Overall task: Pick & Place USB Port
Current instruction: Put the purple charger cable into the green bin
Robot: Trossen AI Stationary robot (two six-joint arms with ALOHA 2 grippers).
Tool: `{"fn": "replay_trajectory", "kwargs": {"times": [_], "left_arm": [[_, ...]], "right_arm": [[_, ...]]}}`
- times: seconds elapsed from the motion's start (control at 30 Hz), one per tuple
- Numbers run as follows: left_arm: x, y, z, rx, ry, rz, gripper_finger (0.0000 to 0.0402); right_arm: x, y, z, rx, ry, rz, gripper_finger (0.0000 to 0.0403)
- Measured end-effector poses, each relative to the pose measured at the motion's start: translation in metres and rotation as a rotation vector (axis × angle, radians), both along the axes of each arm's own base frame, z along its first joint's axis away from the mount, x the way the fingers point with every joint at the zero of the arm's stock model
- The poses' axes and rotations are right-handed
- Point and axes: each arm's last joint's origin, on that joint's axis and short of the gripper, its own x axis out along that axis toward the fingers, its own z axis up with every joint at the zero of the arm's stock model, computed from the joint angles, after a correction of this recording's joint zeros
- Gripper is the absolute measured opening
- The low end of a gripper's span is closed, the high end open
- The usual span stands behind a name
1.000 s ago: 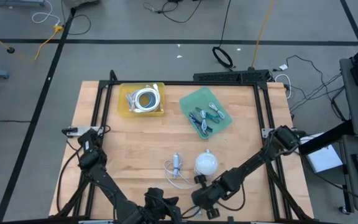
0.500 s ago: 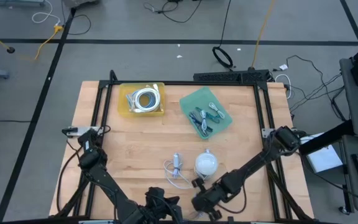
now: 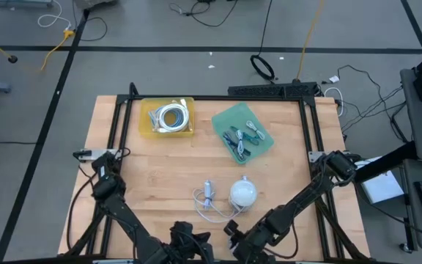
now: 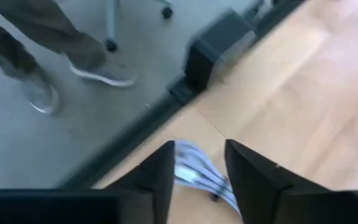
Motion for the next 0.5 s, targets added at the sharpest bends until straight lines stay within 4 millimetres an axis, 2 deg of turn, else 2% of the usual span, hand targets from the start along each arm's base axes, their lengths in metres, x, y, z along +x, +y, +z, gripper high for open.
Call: {"fn": "replay_trajectory", "kwargs": {"times": [0.1,0.2,0.33,0.5], "left_arm": [[-0.002,-0.002,0.0,0.0,-0.001,-0.007,0.0],[-0.004,-0.004,0.0,0.0,-0.004,-0.01,0.0],[-0.007,-0.007,0.0,-0.002,-0.009,-0.014,0.0],[-0.007,-0.007,0.0,-0.001,-0.011,-0.015,0.0]], "right_arm": [[0.002,-0.003,-0.006,-0.056,-0.008,0.017,0.0171],[0.002,-0.004,-0.01,-0.101,-0.006,0.028,0.0182],[0.002,-0.009,-0.018,-0.18,0.003,0.04,0.018],[0.006,-0.01,-0.023,-0.17,0.009,0.02,0.0164]]}}
